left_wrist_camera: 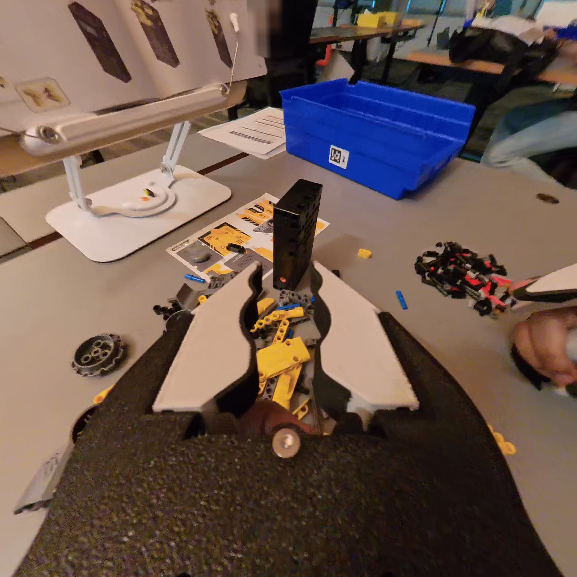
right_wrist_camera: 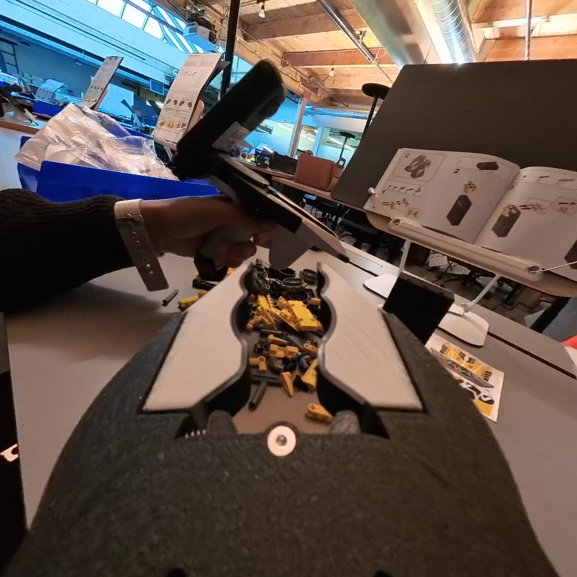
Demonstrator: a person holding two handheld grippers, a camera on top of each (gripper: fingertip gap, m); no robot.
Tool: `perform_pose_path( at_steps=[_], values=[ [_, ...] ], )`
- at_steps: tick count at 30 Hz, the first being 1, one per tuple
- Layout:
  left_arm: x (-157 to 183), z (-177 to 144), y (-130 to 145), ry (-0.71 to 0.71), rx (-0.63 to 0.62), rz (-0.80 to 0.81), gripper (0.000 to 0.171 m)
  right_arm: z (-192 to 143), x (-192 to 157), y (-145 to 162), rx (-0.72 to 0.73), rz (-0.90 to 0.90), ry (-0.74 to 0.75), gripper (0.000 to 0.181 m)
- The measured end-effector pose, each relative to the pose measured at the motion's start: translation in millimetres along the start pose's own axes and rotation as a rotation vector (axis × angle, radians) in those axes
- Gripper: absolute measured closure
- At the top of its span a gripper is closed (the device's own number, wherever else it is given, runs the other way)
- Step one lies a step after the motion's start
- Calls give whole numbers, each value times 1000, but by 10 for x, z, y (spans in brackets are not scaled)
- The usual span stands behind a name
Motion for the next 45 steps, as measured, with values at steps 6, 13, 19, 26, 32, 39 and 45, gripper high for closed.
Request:
perform_pose_path(
  at_steps=[6, 13, 19, 26, 32, 39, 45],
  values=[
    [-77, 47, -6, -94, -11, -59, 117, -26, 13, -1, 41, -20, 26, 113],
    [-99, 107, 19, -138, -93, -26, 90, -11, -45, 11, 26, -110, 114, 114],
    [-111, 175, 77, -316, -189, 88, 89, -8, -10, 18, 25, -86, 139, 113],
    [-93, 309, 177, -478, -352, 238, 90, 36, -41, 23, -9, -121, 158, 113],
    [-107, 285, 164, -480, -329, 228, 90, 60, -102, 26, -23, -179, 174, 114],
    [-179, 140, 131, -534, -292, 201, 91, 41, -55, 23, -9, -137, 174, 113],
    [-384, -43, 173, -423, -232, 70, 92, 23, -17, 24, 7, -102, 169, 113]
  ],
)
Point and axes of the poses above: each gripper's, where its closed fingertips meet, z out along the fingers, y out of its underside, x = y × z across the jaws, the point moved 10 cm from there along -z, back along the fingers, and after that the axes turned 13 degrees about -x, right-handed, at the moved point
